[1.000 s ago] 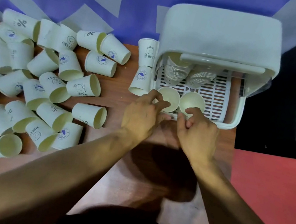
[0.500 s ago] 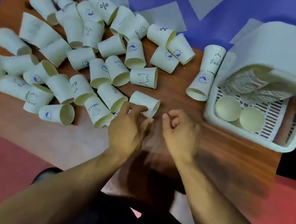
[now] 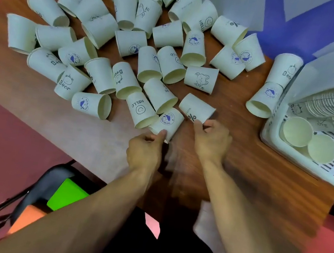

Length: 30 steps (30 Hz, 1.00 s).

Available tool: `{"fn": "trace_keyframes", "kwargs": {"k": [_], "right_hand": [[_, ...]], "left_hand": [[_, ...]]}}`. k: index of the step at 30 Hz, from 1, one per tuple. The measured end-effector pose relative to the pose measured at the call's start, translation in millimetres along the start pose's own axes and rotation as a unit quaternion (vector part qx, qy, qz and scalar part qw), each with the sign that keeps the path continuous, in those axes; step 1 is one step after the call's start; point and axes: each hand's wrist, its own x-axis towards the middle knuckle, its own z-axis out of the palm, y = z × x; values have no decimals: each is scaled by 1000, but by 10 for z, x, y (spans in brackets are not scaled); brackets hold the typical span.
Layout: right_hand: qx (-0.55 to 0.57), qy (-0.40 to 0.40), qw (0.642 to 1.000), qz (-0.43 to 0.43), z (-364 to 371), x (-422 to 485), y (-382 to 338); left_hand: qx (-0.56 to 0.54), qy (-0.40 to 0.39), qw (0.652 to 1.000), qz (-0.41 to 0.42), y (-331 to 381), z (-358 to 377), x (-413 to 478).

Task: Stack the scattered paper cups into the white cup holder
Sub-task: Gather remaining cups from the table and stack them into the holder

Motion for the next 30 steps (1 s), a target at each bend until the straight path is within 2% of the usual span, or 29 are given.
{"fn": "trace_keyframes", "kwargs": {"k": [3,5,8,12,15,20,25,30], "right_hand": [[24,8,1000,8,33,-4,-44],[42,15,999,10,40,-9,-53],[70,31,997,-15,-56,-38,-60],[46,74,989,-118,-468,-130,-56],[54,153,971,-175,-876,-154,3],[48,250,951,-174,-1525,-65,291],[26,331,932,-145,-2035,-14,808],[48,338,934,-106,-2270,90,1259]], "left_hand": [[-89,-24,994,-50,9,68,23],[-100,-39,994,-37,15,93,6],[-49,-59,996,50,66,100,-96],[28,-44,976,210,292,73,-396],[52,-34,933,354,531,126,-617],[101,-43,827,551,989,472,-1004],[168,-83,751,633,1200,913,-1344],[231,-92,689,680,1371,1233,-1520]]}}
